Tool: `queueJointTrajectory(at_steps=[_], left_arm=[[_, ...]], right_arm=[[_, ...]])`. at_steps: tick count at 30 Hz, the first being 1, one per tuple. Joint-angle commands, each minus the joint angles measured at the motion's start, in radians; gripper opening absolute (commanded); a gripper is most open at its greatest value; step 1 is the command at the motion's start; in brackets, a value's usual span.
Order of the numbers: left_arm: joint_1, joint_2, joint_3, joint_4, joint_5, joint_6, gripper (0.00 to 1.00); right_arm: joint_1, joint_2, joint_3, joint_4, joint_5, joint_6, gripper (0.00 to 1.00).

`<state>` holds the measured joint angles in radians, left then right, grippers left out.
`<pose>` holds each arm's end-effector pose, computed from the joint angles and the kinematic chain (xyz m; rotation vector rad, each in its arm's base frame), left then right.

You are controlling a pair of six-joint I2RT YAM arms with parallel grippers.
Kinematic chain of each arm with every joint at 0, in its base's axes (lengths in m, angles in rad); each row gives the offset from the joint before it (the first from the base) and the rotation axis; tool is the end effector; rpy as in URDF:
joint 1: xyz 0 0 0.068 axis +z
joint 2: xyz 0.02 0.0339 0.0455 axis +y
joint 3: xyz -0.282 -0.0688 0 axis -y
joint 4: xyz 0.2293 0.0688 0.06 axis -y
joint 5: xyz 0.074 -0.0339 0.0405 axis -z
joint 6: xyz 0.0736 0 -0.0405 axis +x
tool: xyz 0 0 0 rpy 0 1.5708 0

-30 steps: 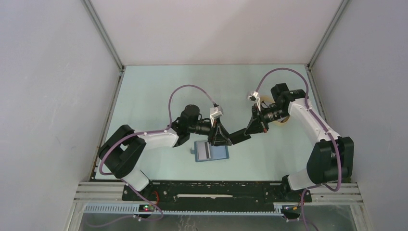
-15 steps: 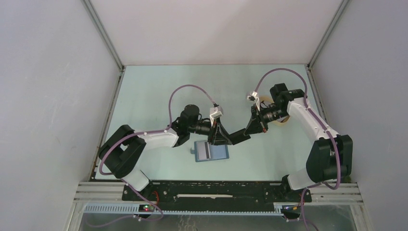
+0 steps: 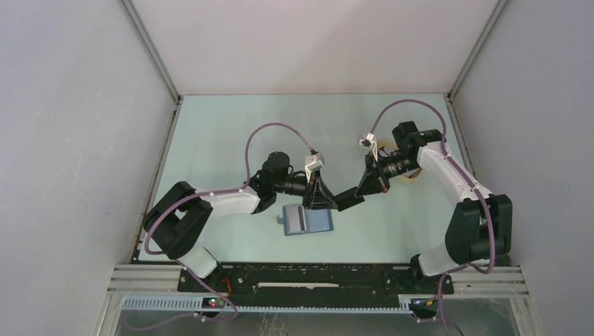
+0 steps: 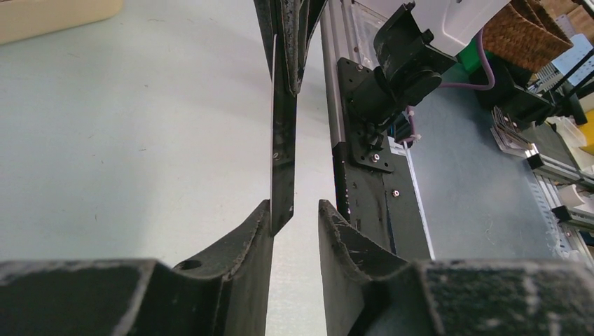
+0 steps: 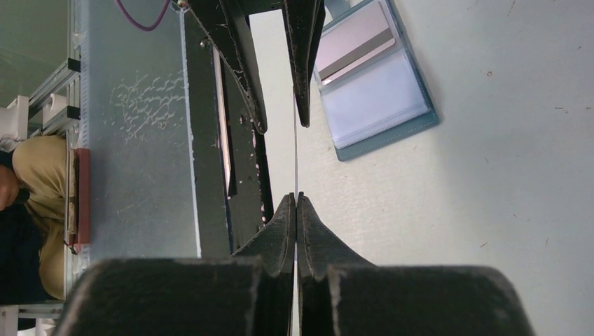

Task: Put the credit cards into the card holder
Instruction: Insert the credit card into the card holder.

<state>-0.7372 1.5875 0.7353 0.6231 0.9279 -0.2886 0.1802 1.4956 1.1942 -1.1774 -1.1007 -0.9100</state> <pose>0.2091 -0.2694 0.2355 1.1266 1.6385 -1.5254 0.2297 0.1085 0.2770 -1.2758 1.9759 1.3090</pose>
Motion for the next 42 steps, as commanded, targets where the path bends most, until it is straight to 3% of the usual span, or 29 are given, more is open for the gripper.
queueJointTrajectory(at_steps=[1, 10, 12, 14, 17, 22, 25, 27, 34, 39, 42], left_arm=[[0.008, -0.006, 0.055, 0.058, 0.022, -0.024, 0.34], [0.010, 0.004, 0.062, 0.065, 0.035, -0.043, 0.23], [0.013, 0.011, 0.069, 0.065, 0.044, -0.053, 0.16], [0.017, 0.021, 0.079, 0.066, 0.052, -0.072, 0.02], [0.027, 0.032, 0.086, 0.066, 0.045, -0.102, 0.00], [0.030, 0.011, 0.029, 0.091, -0.025, -0.172, 0.00], [0.030, -0.040, -0.062, 0.138, -0.125, -0.268, 0.00], [0.029, -0.096, -0.133, 0.147, -0.204, -0.325, 0.00], [0.012, -0.430, -0.447, 0.135, -0.521, -0.540, 0.00], [-0.047, -0.646, -0.476, -0.234, -0.734, -0.548, 0.00], [-0.048, -0.725, -0.498, -0.350, -0.789, -0.560, 0.00]], right_arm=[[0.008, 0.006, 0.038, 0.010, -0.004, 0.006, 0.00], [0.010, 0.009, 0.038, 0.010, -0.002, 0.006, 0.00], [0.011, 0.009, 0.038, 0.010, -0.002, 0.006, 0.00], [0.011, 0.012, 0.038, 0.010, 0.000, 0.006, 0.00], [0.011, 0.012, 0.038, 0.009, 0.005, 0.006, 0.02], [0.004, -0.027, 0.038, 0.027, 0.025, 0.036, 0.50], [-0.021, -0.089, 0.034, 0.040, 0.033, 0.047, 0.64], [-0.036, -0.136, 0.020, 0.073, 0.056, 0.076, 0.68], [-0.003, -0.263, -0.082, 0.253, 0.141, 0.170, 0.68], [0.169, -0.229, -0.153, 0.367, 0.326, 0.182, 0.61], [0.286, -0.181, -0.173, 0.422, 0.418, 0.171, 0.51]])
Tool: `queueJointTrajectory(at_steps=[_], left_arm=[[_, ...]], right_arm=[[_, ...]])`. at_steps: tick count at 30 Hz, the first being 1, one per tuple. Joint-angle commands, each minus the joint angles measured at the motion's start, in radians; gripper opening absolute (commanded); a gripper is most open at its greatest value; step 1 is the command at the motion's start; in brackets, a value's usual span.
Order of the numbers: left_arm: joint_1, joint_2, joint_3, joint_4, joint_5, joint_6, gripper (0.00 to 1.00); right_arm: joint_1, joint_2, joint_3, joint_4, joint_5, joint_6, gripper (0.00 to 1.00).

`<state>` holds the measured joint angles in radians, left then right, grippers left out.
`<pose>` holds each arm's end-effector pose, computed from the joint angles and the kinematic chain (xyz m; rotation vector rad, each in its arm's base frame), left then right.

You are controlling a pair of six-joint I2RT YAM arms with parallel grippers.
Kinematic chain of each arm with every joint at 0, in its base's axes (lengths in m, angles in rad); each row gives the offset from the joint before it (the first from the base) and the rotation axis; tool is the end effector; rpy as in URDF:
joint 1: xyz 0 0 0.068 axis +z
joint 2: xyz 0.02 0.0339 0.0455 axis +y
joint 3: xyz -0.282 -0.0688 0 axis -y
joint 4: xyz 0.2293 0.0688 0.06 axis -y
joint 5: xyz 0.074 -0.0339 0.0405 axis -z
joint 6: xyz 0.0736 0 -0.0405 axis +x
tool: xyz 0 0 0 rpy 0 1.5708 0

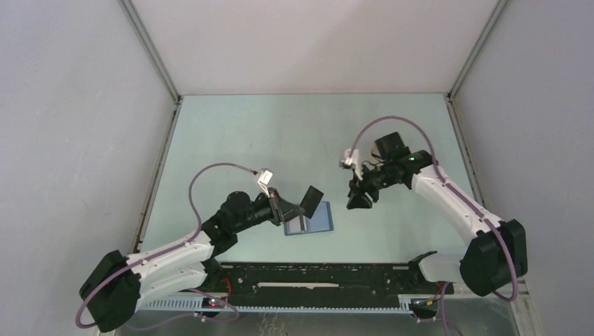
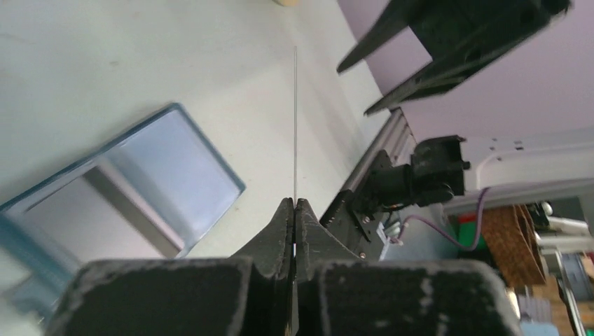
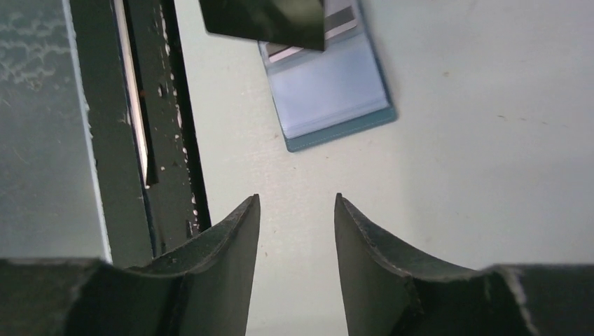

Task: Put the credit cards into the card holder
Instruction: Insert the credit card into the card holder.

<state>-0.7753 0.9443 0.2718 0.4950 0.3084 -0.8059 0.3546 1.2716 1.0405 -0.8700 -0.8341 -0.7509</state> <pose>0.1367 -0.1652 0.2206 0.2239 1.9553 -1.3739 0.1965 0.1309 0.2788 -1.4623 1.8906 0.9205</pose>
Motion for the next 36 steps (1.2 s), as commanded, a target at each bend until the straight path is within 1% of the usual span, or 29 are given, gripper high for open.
queueJointTrajectory(at_steps=[1, 3, 4, 6, 9, 12, 14, 17, 21, 24, 26, 30, 36], left_arm=[[-0.009, -0.100, -0.039, -0.246, -0.180, -0.044, 0.00], [-0.010, -0.123, -0.041, -0.282, -0.198, -0.045, 0.00], [-0.009, -0.128, -0.046, -0.284, -0.203, -0.048, 0.00], [-0.010, -0.118, -0.051, -0.276, -0.217, -0.054, 0.00], [-0.009, -0.067, -0.059, -0.223, -0.230, -0.079, 0.00], [-0.011, 0.000, -0.064, -0.151, -0.230, -0.113, 0.00], [-0.012, 0.030, -0.068, -0.115, -0.236, -0.129, 0.00], [-0.016, 0.034, -0.077, -0.112, -0.256, -0.137, 0.00], [-0.022, -0.002, -0.085, -0.157, -0.286, -0.143, 0.00], [-0.038, -0.029, -0.079, -0.221, -0.305, -0.147, 0.00], [-0.049, -0.035, -0.077, -0.240, -0.347, -0.152, 0.00], [-0.062, 0.001, -0.074, -0.231, -0.354, -0.172, 0.00], [-0.094, 0.061, -0.051, -0.220, -0.361, -0.203, 0.00]], right_arm=[[0.139, 0.061, -0.019, 0.131, 0.171, 0.019, 0.48], [0.184, 0.095, -0.018, 0.170, 0.196, 0.054, 0.47], [0.198, 0.118, -0.012, 0.189, 0.199, 0.104, 0.46], [0.207, 0.185, 0.025, 0.192, 0.154, 0.177, 0.45], [0.213, 0.298, 0.073, 0.193, 0.113, 0.275, 0.42], [0.228, 0.391, 0.100, 0.199, 0.146, 0.341, 0.41], [0.236, 0.442, 0.122, 0.179, 0.153, 0.355, 0.40], [0.240, 0.482, 0.136, 0.169, 0.142, 0.365, 0.38], [0.246, 0.510, 0.148, 0.166, 0.147, 0.379, 0.36], [0.251, 0.540, 0.167, 0.153, 0.144, 0.398, 0.36], [0.251, 0.556, 0.178, 0.147, 0.121, 0.407, 0.36], [0.254, 0.577, 0.187, 0.146, 0.108, 0.428, 0.32], [0.257, 0.623, 0.200, 0.137, 0.137, 0.440, 0.28]])
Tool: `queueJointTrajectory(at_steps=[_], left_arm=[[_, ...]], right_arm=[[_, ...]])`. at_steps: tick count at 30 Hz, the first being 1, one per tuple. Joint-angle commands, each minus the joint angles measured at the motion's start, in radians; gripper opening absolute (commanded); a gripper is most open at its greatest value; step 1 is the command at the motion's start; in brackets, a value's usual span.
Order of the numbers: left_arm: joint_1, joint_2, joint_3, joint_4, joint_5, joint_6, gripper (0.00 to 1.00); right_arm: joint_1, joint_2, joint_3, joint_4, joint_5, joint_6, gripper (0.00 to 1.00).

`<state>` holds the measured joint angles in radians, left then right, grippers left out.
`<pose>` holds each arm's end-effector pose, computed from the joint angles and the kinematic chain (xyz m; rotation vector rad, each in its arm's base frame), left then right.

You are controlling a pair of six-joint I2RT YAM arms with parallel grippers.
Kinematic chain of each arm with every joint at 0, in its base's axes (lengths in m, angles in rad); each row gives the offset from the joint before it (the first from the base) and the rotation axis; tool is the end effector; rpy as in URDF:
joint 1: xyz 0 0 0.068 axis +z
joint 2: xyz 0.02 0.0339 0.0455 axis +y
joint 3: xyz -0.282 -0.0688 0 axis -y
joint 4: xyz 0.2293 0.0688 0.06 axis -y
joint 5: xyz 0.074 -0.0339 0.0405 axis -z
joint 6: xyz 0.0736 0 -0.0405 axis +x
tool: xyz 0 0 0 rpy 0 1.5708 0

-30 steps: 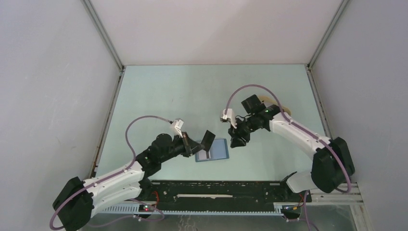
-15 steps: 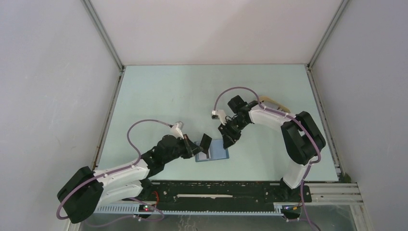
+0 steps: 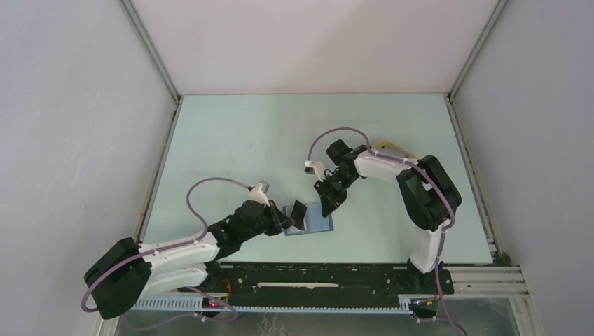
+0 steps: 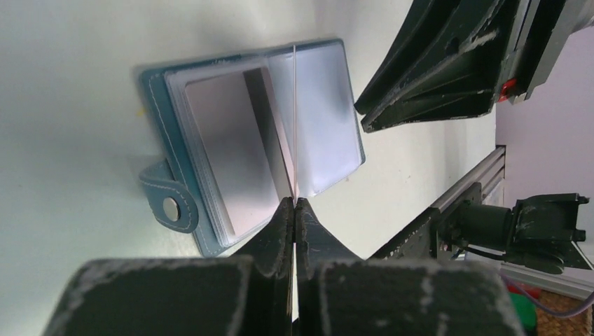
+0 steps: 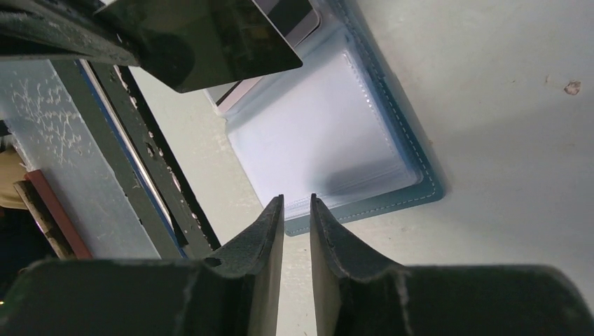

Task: Put the credit cards into the card holder
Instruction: Insert the credit card into the card holder.

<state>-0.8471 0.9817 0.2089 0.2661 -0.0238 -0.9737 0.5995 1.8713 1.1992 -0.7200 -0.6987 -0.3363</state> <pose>0.1327 -0.1475 0.1592 -0.1592 2.2601 -1.0368 0.2568 0.2329 0.1588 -1.3782 2.5196 1.0703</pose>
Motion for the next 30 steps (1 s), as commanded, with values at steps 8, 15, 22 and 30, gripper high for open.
queueJointTrajectory(at_steps=[8, 15, 22, 30], left_arm=[[-0.029, 0.032, -0.004, 0.002, -0.035, -0.063, 0.00], [-0.029, 0.072, 0.001, 0.032, -0.035, -0.072, 0.00], [-0.029, 0.149, -0.024, 0.136, -0.018, -0.131, 0.00], [-0.029, 0.130, -0.063, 0.146, -0.041, -0.178, 0.00]], right_arm=[[0.014, 0.073, 0.055, -0.017, 0.081, 0.042, 0.26], [0.015, 0.071, 0.056, -0.016, 0.160, 0.047, 0.25], [0.010, 0.080, 0.058, -0.021, 0.175, 0.046, 0.25], [0.003, 0.077, 0.060, -0.028, 0.174, 0.048, 0.25]])
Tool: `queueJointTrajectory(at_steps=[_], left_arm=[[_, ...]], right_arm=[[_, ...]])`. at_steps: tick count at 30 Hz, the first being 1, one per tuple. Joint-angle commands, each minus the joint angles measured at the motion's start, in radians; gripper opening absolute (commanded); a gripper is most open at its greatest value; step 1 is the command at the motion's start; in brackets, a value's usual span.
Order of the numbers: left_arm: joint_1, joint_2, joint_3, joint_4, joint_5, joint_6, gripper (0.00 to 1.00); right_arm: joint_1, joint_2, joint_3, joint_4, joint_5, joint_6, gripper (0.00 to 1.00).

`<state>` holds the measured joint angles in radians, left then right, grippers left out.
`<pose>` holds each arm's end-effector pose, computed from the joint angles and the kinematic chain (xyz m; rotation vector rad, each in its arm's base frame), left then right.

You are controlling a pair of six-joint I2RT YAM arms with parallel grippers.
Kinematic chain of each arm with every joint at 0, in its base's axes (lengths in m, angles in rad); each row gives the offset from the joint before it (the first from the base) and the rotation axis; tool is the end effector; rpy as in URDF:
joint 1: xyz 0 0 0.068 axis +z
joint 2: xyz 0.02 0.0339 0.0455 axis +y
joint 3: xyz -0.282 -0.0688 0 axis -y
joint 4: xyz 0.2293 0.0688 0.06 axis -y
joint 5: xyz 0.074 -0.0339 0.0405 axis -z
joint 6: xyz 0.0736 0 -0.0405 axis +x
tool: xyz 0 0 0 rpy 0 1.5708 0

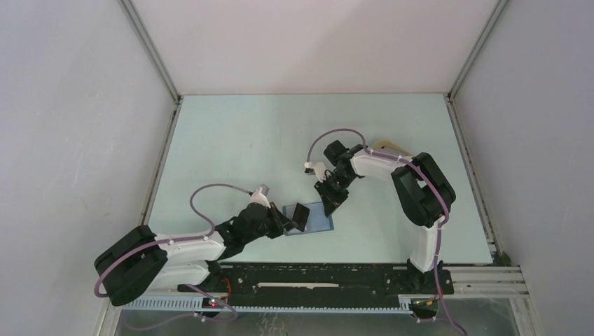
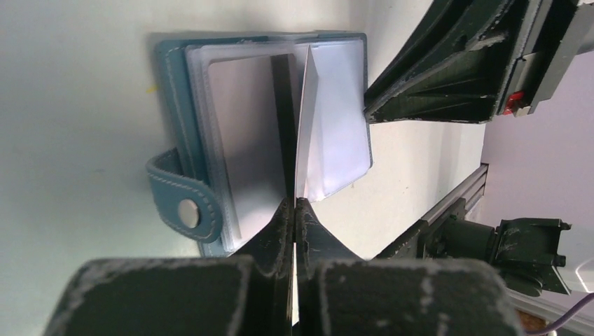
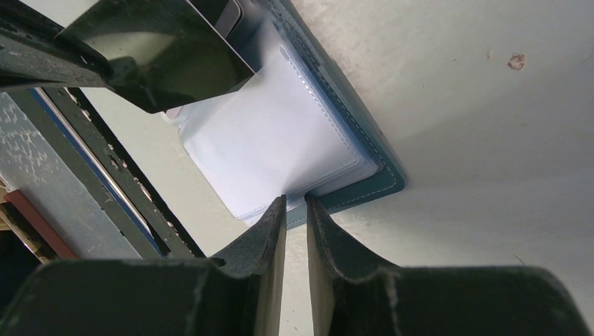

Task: Put the credit cards into the card holder
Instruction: Insert the credit card into the card holder.

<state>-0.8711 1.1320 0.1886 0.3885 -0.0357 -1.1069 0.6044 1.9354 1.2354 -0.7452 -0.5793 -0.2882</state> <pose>0.1365 -0.1580 0.1406 -0.2986 2.3230 -1.0663 0.2664 0.2329 0.1406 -1.3354 2.6616 0.9057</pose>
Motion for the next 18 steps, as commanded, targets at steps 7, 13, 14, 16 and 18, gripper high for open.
queueJointTrajectory(at_steps=[7, 13, 14, 16, 18], left_arm=[[-0.005, 0.006, -0.046, 0.045, -0.035, -0.103, 0.00], [-0.007, 0.063, -0.023, 0.081, -0.030, -0.115, 0.00], [-0.008, 0.075, -0.023, 0.099, -0.024, -0.120, 0.00], [-0.009, 0.110, -0.025, 0.135, -0.016, -0.131, 0.00], [-0.016, 0.140, -0.027, 0.172, -0.016, -0.147, 0.00]], right_arm=[[0.000, 0.009, 0.024, -0.004, 0.047, 0.001, 0.25], [0.000, 0.004, 0.024, -0.006, 0.039, 0.000, 0.25], [0.000, 0.004, 0.024, -0.007, 0.038, -0.001, 0.25], [0.000, 0.004, 0.024, -0.007, 0.036, -0.001, 0.25], [0.000, 0.004, 0.024, -0.009, 0.035, -0.001, 0.25]])
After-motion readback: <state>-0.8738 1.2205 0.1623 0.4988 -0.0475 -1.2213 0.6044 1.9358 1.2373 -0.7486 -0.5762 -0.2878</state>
